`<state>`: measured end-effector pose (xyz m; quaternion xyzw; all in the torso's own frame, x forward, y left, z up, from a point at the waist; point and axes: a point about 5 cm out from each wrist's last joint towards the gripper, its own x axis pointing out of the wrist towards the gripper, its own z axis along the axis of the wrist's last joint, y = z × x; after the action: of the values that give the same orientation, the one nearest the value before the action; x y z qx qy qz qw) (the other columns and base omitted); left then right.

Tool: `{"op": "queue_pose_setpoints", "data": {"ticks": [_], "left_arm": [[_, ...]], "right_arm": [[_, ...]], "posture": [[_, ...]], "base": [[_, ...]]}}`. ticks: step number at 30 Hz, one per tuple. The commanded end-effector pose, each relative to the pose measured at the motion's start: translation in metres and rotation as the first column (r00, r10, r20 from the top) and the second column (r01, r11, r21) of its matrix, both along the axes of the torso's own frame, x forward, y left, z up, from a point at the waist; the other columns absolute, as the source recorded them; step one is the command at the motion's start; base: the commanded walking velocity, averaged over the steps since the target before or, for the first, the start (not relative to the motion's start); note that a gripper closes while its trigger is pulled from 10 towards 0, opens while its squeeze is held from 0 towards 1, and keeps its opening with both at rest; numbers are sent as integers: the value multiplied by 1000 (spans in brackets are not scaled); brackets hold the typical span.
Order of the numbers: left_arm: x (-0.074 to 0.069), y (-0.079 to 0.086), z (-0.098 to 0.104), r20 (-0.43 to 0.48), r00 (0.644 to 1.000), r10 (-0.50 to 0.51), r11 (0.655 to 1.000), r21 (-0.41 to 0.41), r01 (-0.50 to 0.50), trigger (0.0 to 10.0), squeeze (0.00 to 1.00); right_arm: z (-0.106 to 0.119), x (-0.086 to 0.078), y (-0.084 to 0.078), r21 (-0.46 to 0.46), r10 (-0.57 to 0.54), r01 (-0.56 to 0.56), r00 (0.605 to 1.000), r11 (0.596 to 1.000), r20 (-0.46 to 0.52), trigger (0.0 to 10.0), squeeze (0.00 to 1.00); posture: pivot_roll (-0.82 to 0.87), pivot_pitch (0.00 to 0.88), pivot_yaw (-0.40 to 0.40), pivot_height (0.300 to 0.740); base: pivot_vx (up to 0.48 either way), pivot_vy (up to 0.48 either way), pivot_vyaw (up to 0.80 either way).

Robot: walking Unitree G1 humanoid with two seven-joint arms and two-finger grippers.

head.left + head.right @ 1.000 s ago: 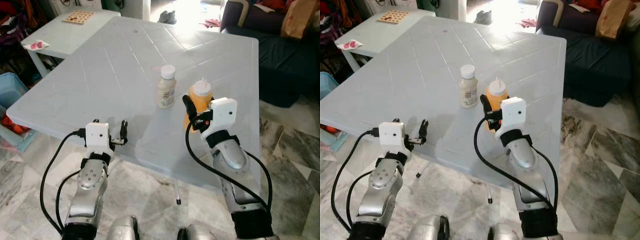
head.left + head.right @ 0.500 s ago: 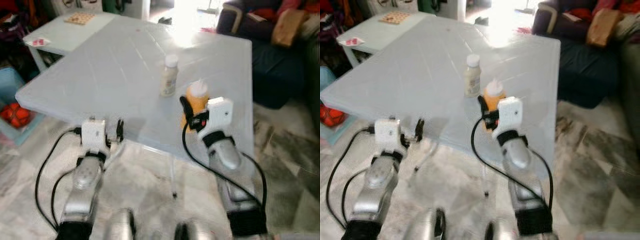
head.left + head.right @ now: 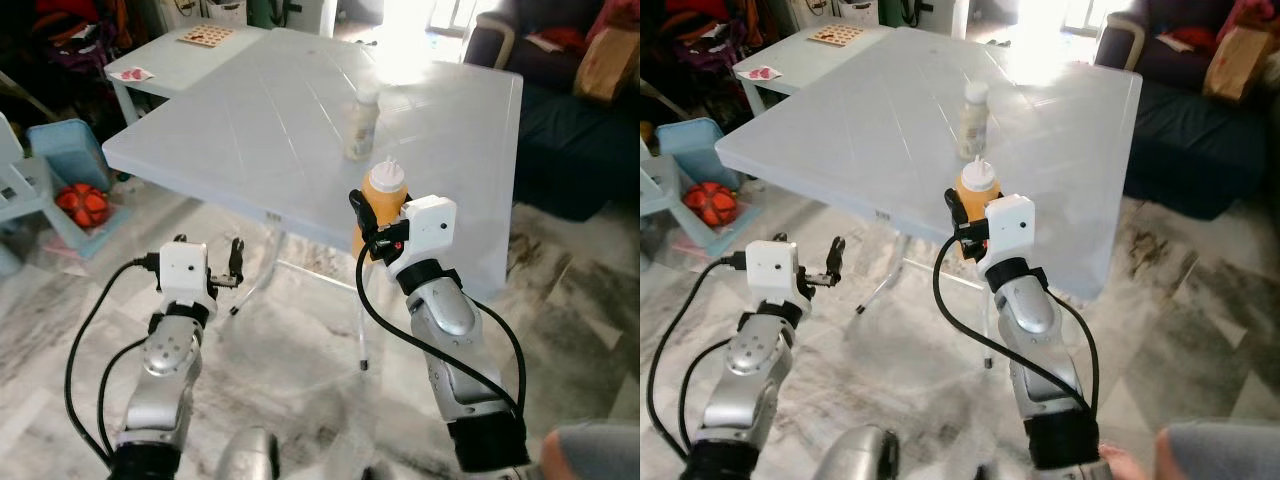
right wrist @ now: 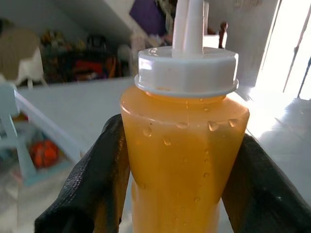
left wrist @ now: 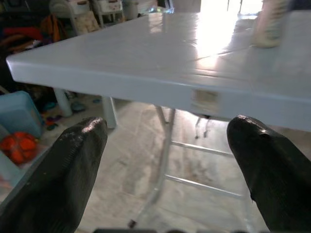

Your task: Restocking fridge

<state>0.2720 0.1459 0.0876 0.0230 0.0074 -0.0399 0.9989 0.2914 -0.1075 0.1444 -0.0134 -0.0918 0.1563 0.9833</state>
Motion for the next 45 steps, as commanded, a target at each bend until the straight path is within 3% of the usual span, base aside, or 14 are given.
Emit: {"op": "queue_pose_setpoints", "data": {"ticks": [1,10,19,22,27,36,45], "left_arm": [[-1,9,1,5,1000,23,1000,18,-23,10000,0],[-2,5,-2,4,1000,23,999,23,-23,10000,0],[-1,17,-8,-4,995,97,992,76,-97,10000,0],[-3,16,-10,-19,996,84,995,46,-83,10000,0],[-5,13,-9,0,998,69,995,72,-69,10000,0],[4,10,-5,4,997,72,995,75,-72,10000,0],[-2,14,-9,2,994,107,990,96,-106,10000,0]], "right_arm": [[12,1,10,31,39,-40,998,999,53,10000,0],[13,3,15,30,56,-58,996,998,62,10000,0],[12,1,18,24,85,-86,994,996,63,10000,0],[8,0,15,37,66,-68,996,997,52,10000,0],[1,-1,18,35,77,-78,996,996,34,10000,0],[10,6,26,20,117,-119,991,993,67,10000,0],[6,4,27,11,126,-127,990,992,61,10000,0]], "posture": [[97,23,7,740],[97,16,2,740],[101,9,-1,740],[109,12,-2,740],[113,13,-1,740],[107,22,2,740],[104,28,-1,740]], "base": [[0,0,800],[0,0,800],[0,0,800],[0,0,800],[0,0,800],[0,0,800],[0,0,800]]}}
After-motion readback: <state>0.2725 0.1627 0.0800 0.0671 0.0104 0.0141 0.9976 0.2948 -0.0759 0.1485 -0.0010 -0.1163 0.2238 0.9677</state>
